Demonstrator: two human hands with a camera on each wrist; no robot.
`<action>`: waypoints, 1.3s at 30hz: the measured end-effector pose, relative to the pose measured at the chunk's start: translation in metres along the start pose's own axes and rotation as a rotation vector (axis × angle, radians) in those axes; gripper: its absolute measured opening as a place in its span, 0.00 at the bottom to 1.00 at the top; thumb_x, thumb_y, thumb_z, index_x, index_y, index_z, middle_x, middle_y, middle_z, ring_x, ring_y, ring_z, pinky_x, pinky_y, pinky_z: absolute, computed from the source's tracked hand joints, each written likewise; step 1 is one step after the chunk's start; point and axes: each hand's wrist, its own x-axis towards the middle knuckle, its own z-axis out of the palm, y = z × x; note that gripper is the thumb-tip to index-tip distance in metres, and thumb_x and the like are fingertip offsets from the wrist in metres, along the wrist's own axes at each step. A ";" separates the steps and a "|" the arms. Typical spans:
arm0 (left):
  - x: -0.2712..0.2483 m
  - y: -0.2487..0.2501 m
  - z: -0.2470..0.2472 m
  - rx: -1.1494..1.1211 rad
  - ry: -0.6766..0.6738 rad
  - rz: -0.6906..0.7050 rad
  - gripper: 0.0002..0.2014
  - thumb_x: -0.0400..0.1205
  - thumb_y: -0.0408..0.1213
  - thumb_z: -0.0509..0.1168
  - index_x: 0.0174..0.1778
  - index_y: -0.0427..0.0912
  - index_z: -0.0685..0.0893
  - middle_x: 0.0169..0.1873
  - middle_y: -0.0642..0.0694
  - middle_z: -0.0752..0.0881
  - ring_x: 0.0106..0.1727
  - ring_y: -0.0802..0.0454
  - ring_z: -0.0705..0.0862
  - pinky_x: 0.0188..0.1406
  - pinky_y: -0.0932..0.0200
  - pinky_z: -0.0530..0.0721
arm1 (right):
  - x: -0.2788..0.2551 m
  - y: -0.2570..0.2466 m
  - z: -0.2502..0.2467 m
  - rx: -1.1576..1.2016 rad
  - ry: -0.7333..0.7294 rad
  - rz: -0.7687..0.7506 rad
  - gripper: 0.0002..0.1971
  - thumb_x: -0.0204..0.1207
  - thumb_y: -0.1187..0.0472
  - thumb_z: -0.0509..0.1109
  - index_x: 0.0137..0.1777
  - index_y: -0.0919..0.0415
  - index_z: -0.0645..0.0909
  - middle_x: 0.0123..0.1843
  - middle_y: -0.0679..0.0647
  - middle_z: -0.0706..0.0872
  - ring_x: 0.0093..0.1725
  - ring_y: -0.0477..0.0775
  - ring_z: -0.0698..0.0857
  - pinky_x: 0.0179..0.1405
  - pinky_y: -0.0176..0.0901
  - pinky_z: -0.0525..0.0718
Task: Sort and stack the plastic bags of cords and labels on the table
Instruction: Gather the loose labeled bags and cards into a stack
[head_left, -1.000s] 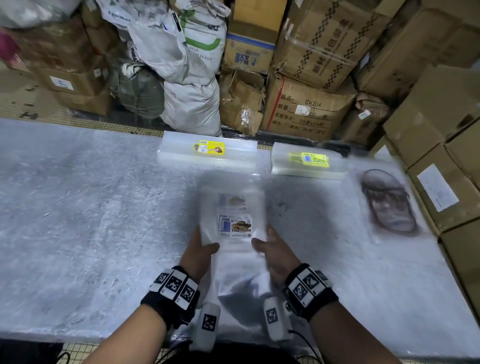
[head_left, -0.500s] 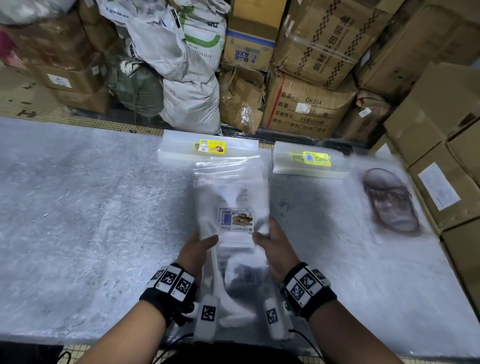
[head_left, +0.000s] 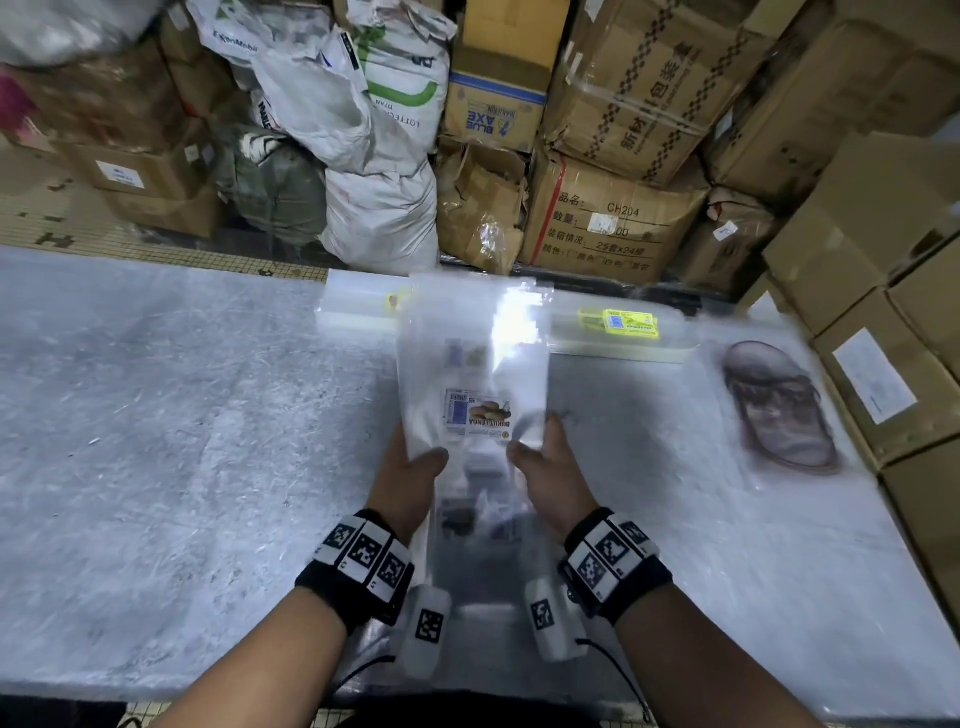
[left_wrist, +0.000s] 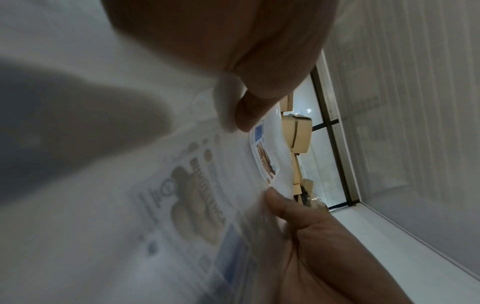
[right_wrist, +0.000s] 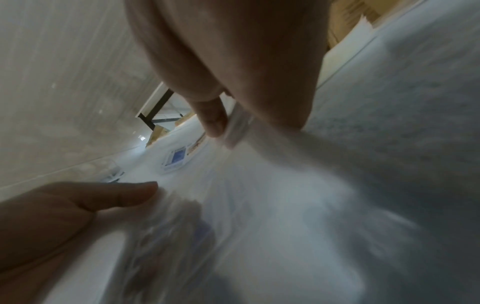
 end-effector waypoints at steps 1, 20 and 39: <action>0.000 0.011 0.002 0.003 -0.013 0.044 0.21 0.81 0.20 0.60 0.55 0.54 0.82 0.40 0.57 0.92 0.43 0.59 0.91 0.33 0.66 0.86 | 0.002 -0.008 0.001 -0.002 0.009 -0.034 0.18 0.82 0.67 0.66 0.68 0.52 0.71 0.61 0.56 0.86 0.60 0.57 0.87 0.61 0.56 0.87; 0.049 0.073 0.033 0.143 0.211 0.355 0.24 0.79 0.44 0.65 0.71 0.47 0.73 0.58 0.49 0.87 0.59 0.48 0.86 0.62 0.46 0.83 | 0.036 -0.086 0.017 0.089 0.285 -0.385 0.19 0.86 0.65 0.64 0.63 0.37 0.66 0.54 0.35 0.81 0.48 0.36 0.84 0.51 0.42 0.85; 0.059 0.074 0.026 0.172 0.181 0.308 0.26 0.76 0.41 0.68 0.71 0.46 0.74 0.64 0.47 0.84 0.66 0.48 0.83 0.68 0.43 0.81 | 0.041 -0.092 0.002 -0.124 0.270 -0.259 0.30 0.84 0.63 0.66 0.83 0.58 0.61 0.78 0.53 0.74 0.76 0.53 0.74 0.72 0.39 0.68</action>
